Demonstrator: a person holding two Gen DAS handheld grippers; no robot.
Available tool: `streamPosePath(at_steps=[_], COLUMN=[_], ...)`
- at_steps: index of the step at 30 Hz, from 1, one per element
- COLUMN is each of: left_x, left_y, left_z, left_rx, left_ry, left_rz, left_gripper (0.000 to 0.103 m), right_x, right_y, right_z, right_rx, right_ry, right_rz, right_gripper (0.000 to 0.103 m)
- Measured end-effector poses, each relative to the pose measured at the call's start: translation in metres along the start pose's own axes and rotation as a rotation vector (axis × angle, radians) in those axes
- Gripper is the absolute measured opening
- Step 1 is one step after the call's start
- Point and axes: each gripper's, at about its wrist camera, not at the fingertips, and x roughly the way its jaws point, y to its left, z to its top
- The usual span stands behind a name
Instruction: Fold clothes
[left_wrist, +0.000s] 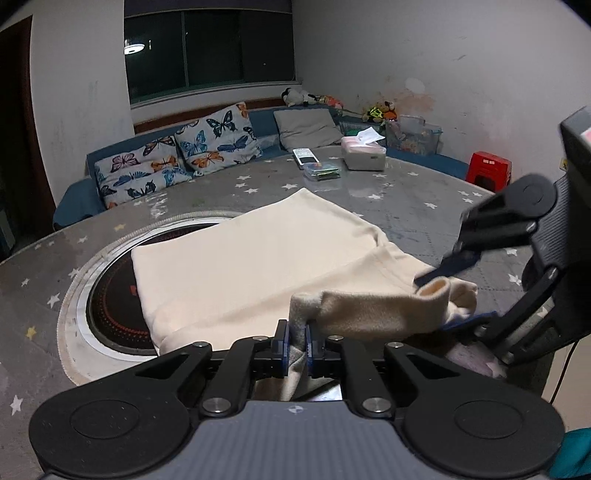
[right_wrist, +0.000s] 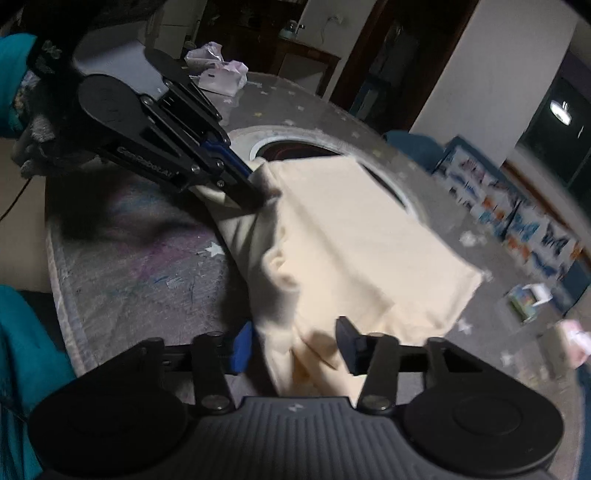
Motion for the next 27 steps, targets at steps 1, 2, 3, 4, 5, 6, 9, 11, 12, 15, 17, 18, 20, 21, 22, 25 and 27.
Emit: streamPosePath(at_steps=[1,2,3,4,5,6,9,11,12,15,17,18,20,21,22,25,27], left_x=[-0.002,-0.005,-0.008,-0.011,-0.014,-0.018,-0.026,-0.029,-0.029,-0.030,-0.029,-0.029,-0.028,-0.027,-0.026,-0.028,-0.034], left_y=[0.001,0.001,0.001,0.001,0.000,0.000,-0.004,-0.008,-0.009,-0.011,-0.012,-0.012,-0.012,-0.011,-0.011,-0.008,-0.004], left_z=[-0.001,-0.003,-0.006,-0.009,-0.013,-0.016,-0.028,-0.035,-0.038,-0.046,-0.050,-0.051,-0.053,-0.055,-0.055,-0.055,-0.052], left_rx=[-0.002,0.000,0.004,0.010,0.018,0.025,0.062,0.099,0.113,0.157,0.183,0.197,0.228,0.243,0.252,0.253,0.213], left_ry=[-0.002,-0.003,-0.005,-0.008,-0.013,-0.015,-0.009,-0.004,0.001,0.006,0.005,0.006,0.007,0.007,0.005,-0.004,-0.015], left_rz=[-0.001,0.000,0.002,0.004,0.007,0.010,0.030,0.053,0.063,0.084,0.099,0.107,0.123,0.126,0.130,0.139,0.126], left_gripper=[0.012,0.013,0.015,0.018,0.020,0.025,0.029,0.031,0.032,0.034,0.037,0.037,0.037,0.036,0.030,0.009,0.007], right_x=[0.001,0.002,0.001,-0.001,-0.002,-0.004,-0.007,-0.008,-0.008,-0.009,-0.010,-0.011,-0.013,-0.014,-0.014,-0.017,-0.018], right_y=[-0.003,-0.006,-0.011,-0.016,-0.020,-0.024,-0.032,-0.036,-0.038,-0.040,-0.042,-0.042,-0.041,-0.040,-0.040,-0.038,-0.037], right_z=[0.001,0.001,0.003,0.004,0.006,0.008,0.012,0.015,0.017,0.019,0.021,0.021,0.020,0.020,0.020,0.019,0.018], right_rx=[0.017,0.035,0.058,0.085,0.105,0.123,0.169,0.185,0.195,0.209,0.217,0.219,0.221,0.222,0.223,0.227,0.229], right_ry=[0.000,0.000,-0.004,-0.007,-0.011,-0.015,-0.026,-0.033,-0.035,-0.045,-0.053,-0.057,-0.064,-0.068,-0.072,-0.084,-0.092], right_rz=[0.014,0.027,0.037,0.047,0.056,0.064,0.081,0.084,0.083,0.075,0.070,0.067,0.063,0.061,0.058,0.052,0.047], right_gripper=[0.021,0.020,0.015,0.014,0.013,0.012,0.011,0.011,0.011,0.010,0.010,0.010,0.009,0.009,0.009,0.009,0.008])
